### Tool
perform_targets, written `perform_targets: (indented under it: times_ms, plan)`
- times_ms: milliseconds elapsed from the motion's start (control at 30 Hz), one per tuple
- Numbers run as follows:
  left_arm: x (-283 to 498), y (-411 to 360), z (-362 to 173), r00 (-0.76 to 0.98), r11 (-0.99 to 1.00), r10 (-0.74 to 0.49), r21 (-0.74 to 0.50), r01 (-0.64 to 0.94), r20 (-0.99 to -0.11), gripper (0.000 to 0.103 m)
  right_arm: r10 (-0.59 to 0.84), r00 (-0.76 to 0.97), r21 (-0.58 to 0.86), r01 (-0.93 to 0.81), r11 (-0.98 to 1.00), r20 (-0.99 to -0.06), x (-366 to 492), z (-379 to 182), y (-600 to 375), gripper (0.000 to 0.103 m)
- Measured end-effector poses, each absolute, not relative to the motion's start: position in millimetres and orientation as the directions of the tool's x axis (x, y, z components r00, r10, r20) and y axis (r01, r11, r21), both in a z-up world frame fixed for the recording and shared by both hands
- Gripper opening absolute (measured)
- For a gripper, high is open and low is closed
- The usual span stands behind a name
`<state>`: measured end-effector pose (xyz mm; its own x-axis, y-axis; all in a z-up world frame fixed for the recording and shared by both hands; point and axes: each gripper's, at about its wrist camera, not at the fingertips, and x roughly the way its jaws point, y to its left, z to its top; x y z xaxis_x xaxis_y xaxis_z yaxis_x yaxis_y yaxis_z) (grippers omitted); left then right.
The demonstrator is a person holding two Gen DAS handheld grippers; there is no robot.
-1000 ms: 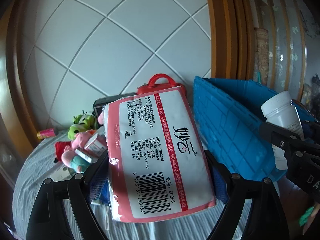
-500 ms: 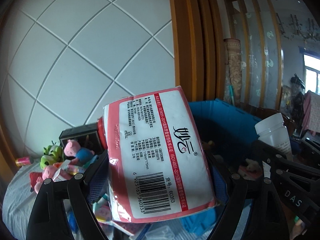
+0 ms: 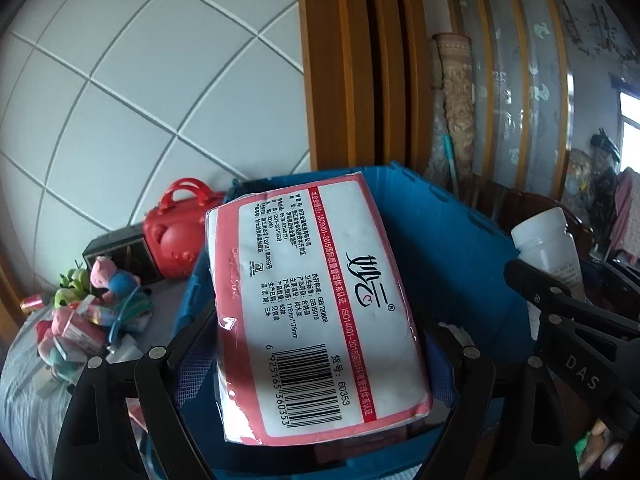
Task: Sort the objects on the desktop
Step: 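Carry the tissue pack with left tool while right carries pill bottle to bin, then open both tools to drop the tissue pack and pill bottle into the bin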
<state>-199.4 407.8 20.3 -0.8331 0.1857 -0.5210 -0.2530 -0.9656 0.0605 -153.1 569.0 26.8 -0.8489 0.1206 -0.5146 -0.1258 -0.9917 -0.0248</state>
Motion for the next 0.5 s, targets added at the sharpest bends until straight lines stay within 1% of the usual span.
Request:
perform_targets:
  times_ms: [267, 500]
  plan:
    - [-216.2, 452.7, -9.6, -0.738, -0.961, 0.172, 0.054, -0.271, -0.653, 0.088, 0.088, -0.788, -0.026, -0.091, -0.995, -0.610, -175.2, -6.7, 602.7, 0.045]
    - [-226.1, 455.4, -21.5, -0.691, -0.966, 0.153, 0.041, -0.255, -0.707, 0.090, 0.066, -0.766, -0.026, -0.063, -0.998, -0.639, -189.3, -20.0, 604.9, 0.045]
